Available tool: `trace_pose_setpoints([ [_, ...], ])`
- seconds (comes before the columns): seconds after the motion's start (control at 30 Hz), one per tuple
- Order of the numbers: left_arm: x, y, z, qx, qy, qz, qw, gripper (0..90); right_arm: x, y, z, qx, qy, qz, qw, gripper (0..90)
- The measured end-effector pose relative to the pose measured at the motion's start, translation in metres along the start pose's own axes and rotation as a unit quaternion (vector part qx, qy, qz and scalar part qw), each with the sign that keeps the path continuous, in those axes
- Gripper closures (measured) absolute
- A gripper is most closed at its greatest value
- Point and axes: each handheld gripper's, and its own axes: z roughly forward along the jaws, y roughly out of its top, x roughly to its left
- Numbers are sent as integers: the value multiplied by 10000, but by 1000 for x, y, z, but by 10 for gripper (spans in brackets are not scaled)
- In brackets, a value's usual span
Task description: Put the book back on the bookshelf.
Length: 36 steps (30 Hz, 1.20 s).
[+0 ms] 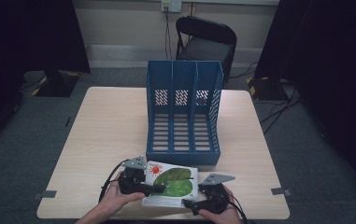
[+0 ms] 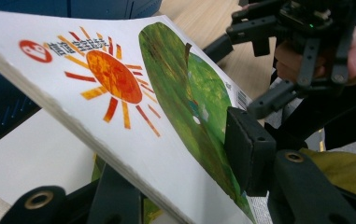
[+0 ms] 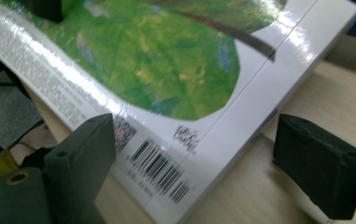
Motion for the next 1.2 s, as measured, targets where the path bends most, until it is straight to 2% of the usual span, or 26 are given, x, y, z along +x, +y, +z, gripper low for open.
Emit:
trace_pose_setpoints([
  [0.1,-1,0,0,31,43,57,10000,601,-5,4,5,-109,4,-11,9999,82],
  [0.17,-3,1,0,35,70,170,9998,601,-8,7,8,-126,56,86,9999,68],
  [0.2,-3,1,0,27,57,192,9998,601,-13,8,11,-138,271,271,9992,71],
  [0.23,-4,1,0,30,60,199,9998,601,-16,9,13,-142,394,359,9985,71],
  [0.33,0,0,0,26,10,69,10000,602,-21,13,15,-61,565,404,9976,77],
  [0.4,2,-2,1,44,-24,-75,10000,604,-22,13,14,-88,570,483,9972,120],
  [0.47,4,-2,0,44,-9,-98,9999,604,-23,13,10,-157,531,491,9973,183],
  [0.63,7,-4,-6,64,148,-101,9998,603,-21,16,-1,-458,516,376,9969,263],
  [0.7,9,-5,-7,64,158,-216,9996,606,-20,17,-6,-575,583,326,9961,291],
  [0.87,10,-6,-8,78,256,-164,9995,614,-16,18,-20,-724,803,174,9940,323],
  [0.97,11,-5,-8,43,239,-82,9997,613,-16,18,-26,-749,1029,137,9918,320],
  [1.13,14,-5,-7,13,170,-87,9998,609,-15,19,-25,-652,1013,-18,9927,311],
  [1.2,14,-5,-7,-39,124,-106,9999,599,-16,20,-24,-599,1040,-41,9928,351],
])
